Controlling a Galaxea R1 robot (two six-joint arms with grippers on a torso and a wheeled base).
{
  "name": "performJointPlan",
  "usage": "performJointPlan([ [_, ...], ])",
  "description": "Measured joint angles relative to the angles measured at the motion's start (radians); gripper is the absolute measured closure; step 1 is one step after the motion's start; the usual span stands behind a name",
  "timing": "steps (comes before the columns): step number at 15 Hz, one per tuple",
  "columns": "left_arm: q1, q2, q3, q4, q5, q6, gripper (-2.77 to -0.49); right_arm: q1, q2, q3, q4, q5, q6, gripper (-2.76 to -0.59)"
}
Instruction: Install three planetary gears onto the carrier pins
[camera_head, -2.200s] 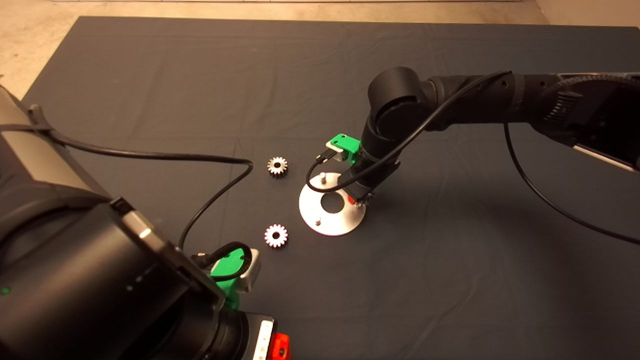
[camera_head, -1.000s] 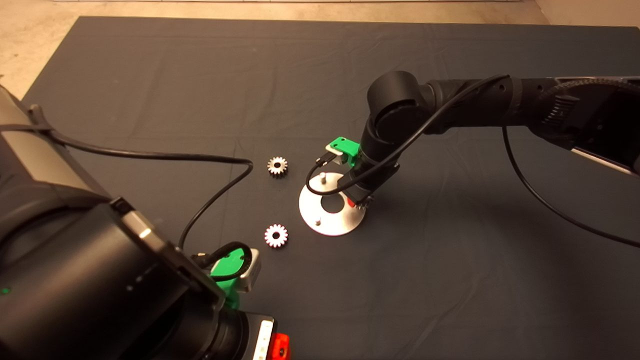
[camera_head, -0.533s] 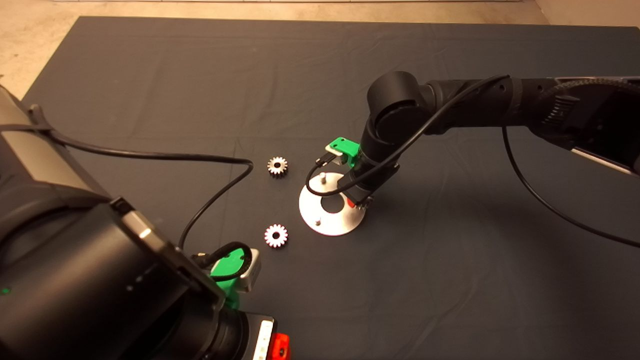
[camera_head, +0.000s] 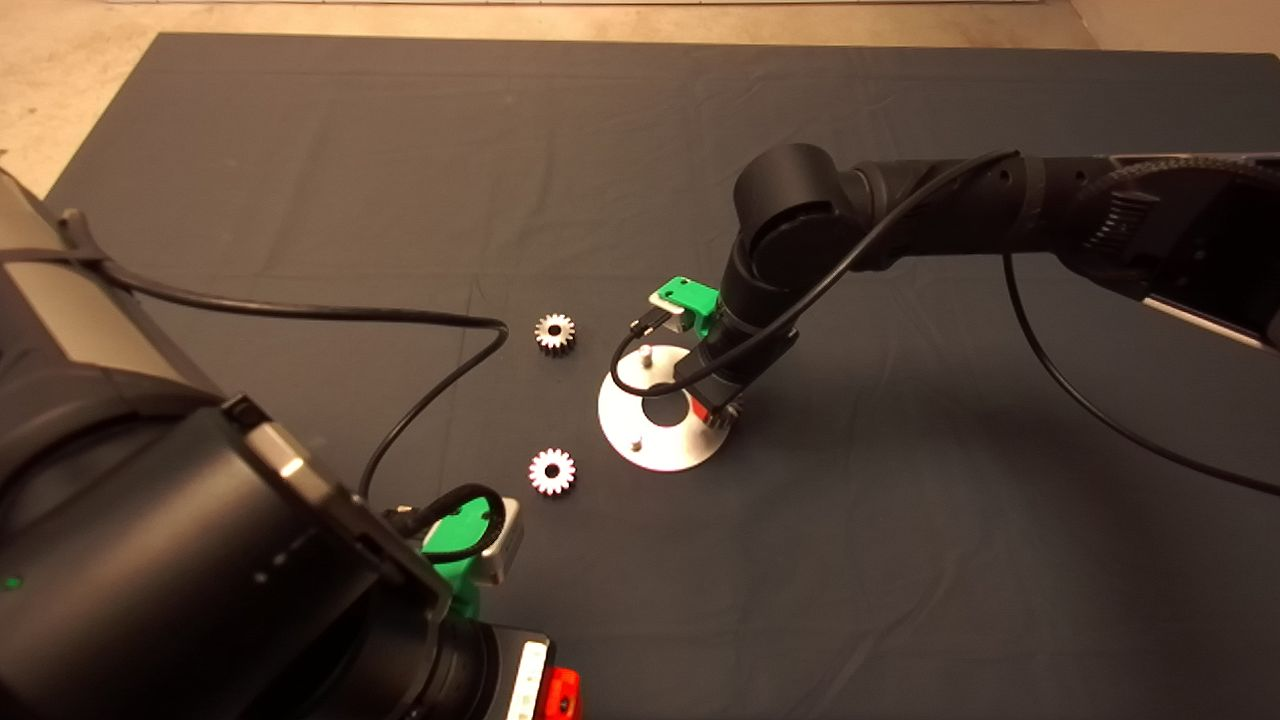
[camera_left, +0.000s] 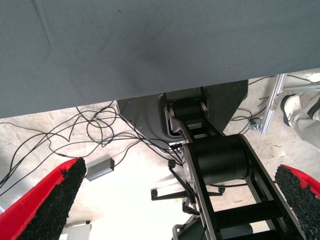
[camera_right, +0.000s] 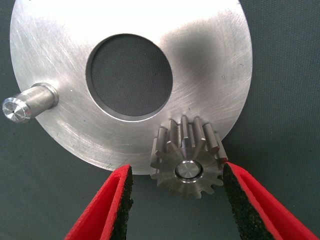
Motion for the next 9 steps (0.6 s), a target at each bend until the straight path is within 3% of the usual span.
performJointPlan([
  [9, 0.0, 0.0, 0.0, 0.0, 0.0, 0.001, -2.76, 0.008, -0.001, 0.018, 0.0, 0.001, 0.016, -1.45],
])
